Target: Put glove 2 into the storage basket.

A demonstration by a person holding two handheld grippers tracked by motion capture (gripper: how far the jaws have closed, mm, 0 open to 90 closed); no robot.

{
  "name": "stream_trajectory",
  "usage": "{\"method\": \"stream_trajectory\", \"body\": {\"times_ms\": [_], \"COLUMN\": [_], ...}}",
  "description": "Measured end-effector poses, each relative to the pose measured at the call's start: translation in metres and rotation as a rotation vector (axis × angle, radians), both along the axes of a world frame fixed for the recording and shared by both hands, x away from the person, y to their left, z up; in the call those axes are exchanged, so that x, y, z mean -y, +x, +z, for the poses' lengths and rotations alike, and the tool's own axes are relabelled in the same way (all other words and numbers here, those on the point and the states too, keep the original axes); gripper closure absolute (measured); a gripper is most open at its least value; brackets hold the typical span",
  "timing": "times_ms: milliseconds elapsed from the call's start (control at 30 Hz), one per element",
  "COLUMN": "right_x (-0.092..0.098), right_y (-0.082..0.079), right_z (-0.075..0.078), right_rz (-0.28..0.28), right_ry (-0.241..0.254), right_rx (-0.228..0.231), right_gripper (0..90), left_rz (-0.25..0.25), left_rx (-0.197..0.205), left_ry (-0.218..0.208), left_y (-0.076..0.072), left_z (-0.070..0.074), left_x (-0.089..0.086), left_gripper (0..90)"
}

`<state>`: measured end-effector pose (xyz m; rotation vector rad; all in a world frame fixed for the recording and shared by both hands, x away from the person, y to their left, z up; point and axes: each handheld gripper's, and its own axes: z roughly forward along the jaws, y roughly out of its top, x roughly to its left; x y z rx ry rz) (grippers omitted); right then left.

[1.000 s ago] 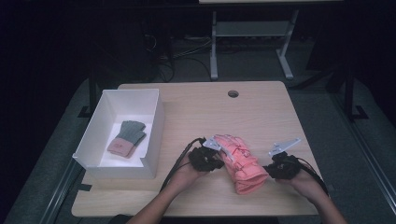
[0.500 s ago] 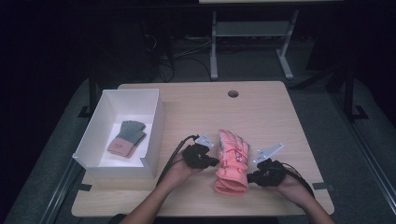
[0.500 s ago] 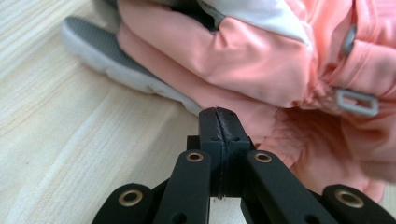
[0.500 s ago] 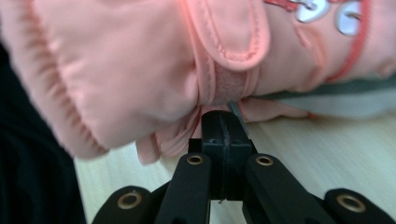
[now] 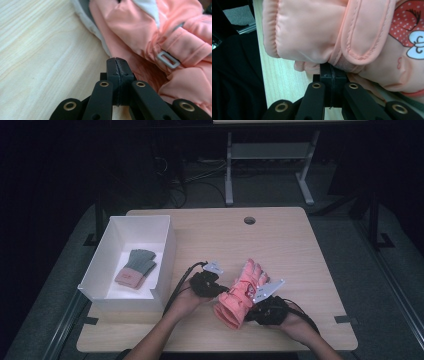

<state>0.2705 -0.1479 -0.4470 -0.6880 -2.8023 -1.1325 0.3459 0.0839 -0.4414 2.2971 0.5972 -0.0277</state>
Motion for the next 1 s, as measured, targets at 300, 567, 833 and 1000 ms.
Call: {"method": "stream_trajectory", "body": {"times_ms": [300,567,833,1000], "right_x": [0.032,0.053,0.037,0.030], "right_y": [0.000,0.013,0.029,0.030], "right_z": [0.017,0.048,0.034,0.023], "right_rz": [-0.084,-0.196,-0.204,-0.210], "right_ry": [0.034,0.126,0.077,0.027], "right_rx": [0.021,0.120,0.117,0.120], "right_gripper": [90.0,90.0,90.0,90.0], "left_rz": [0.056,0.101,0.164,0.155], "left_rx": [0.002,-0.009,0.037,0.052], "left_ry": [0.022,0.043,0.068,0.035], "left_y": [0.005,0.004,0.003,0.002], "left_z": [0.008,0.017,0.026,0.037], "left_x": [-0.017,-0.031,-0.033,-0.033], "left_gripper": [89.6,82.6,43.0,33.8]}}
